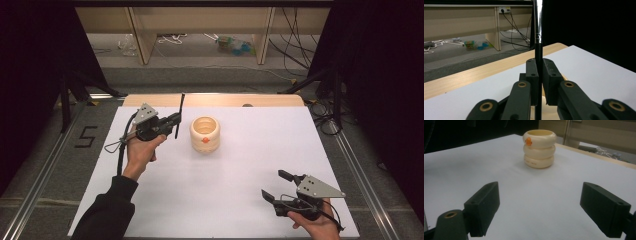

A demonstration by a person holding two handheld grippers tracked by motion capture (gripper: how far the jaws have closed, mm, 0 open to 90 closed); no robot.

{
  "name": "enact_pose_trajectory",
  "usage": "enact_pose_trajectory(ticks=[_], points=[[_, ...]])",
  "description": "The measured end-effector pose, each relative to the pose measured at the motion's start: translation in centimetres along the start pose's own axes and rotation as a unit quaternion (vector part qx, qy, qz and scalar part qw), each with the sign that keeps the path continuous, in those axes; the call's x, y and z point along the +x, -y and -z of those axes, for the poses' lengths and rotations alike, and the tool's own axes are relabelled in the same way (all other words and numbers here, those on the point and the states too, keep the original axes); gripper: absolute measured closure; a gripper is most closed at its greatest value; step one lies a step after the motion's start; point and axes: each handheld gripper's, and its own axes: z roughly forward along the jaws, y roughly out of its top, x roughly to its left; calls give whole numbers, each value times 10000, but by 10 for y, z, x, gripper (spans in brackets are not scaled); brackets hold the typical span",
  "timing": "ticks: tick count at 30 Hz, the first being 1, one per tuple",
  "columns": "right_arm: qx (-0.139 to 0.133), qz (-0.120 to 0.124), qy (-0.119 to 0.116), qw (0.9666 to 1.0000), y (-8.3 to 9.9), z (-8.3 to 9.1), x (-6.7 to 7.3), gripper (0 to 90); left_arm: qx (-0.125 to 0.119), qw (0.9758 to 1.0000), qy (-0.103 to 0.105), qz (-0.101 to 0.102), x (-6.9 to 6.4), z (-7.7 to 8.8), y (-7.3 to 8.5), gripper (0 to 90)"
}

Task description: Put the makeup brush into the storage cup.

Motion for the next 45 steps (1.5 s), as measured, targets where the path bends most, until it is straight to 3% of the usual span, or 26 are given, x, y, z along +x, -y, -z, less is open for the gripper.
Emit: enact_pose_trajectory(ticks=[15,19,28,32,33,35,45], points=[[8,-13,-16,10000,0,0,0,172,-137,9999,51,-16,-5,-8,-6,835],[-54,84,30,9999,0,-1,-1,172,-191,9998,66,-30,-8,-12,-8,835],[-75,-52,-94,9999,0,-1,0,172,-252,9995,169,-18,-13,-26,-10,836],[-148,93,-22,9998,0,-1,-1,172,-251,9995,199,-27,-15,-33,-11,835],[-73,-50,-99,9999,0,-1,0,172,-259,9994,223,-68,-15,-35,-11,836],[-156,99,-27,9998,0,-1,-1,172,-258,9994,237,-68,-16,-36,-11,835],[-155,93,-42,9998,0,-1,-1,173,-273,9993,267,-36,-18,-42,-12,835]])
